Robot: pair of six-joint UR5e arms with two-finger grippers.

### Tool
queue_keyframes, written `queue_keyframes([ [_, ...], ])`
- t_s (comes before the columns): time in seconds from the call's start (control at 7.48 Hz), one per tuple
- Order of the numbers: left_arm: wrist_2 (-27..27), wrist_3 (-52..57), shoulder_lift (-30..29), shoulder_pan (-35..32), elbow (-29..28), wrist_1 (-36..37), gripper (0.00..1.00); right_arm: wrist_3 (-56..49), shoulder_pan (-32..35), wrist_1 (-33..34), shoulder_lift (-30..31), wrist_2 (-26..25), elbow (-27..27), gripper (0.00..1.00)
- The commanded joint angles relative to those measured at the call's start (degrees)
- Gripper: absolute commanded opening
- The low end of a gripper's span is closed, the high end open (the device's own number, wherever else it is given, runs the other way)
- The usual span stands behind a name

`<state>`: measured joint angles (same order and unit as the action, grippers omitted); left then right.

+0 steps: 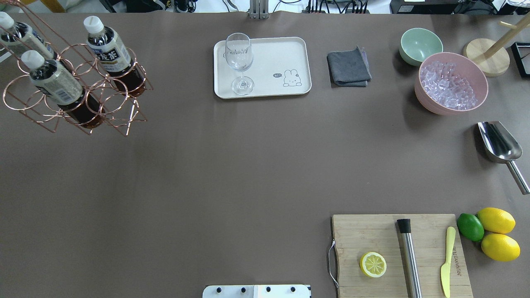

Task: Take tea from basket to plate

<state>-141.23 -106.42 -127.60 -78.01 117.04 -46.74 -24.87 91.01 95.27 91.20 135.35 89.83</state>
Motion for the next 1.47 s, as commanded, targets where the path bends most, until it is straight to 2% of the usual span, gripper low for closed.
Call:
queue_keyframes([
  [0.0,-2.20,-8.85,-0.01,2.68,0.82,-6.49,0.00,0.08,-0.13,0.00,0.03,0.00,-0.01,0.99],
  [0.13,-2.21,-12.98,0.07,3.39,0.99,-9.92,0.00,0.08,-0.22,0.00,0.11,0.00,-0.01,0.99],
  [0.67,-1.59,-28.10,-0.45,13.04,1.44,-21.69,0.00,0.26,-0.22,0.00,0.11,0.09,0.52,0.99],
  [1.34,-1.59,-41.83,-1.51,18.33,-1.28,-33.48,0.00,0.08,-0.22,0.00,0.55,0.00,0.61,0.99],
])
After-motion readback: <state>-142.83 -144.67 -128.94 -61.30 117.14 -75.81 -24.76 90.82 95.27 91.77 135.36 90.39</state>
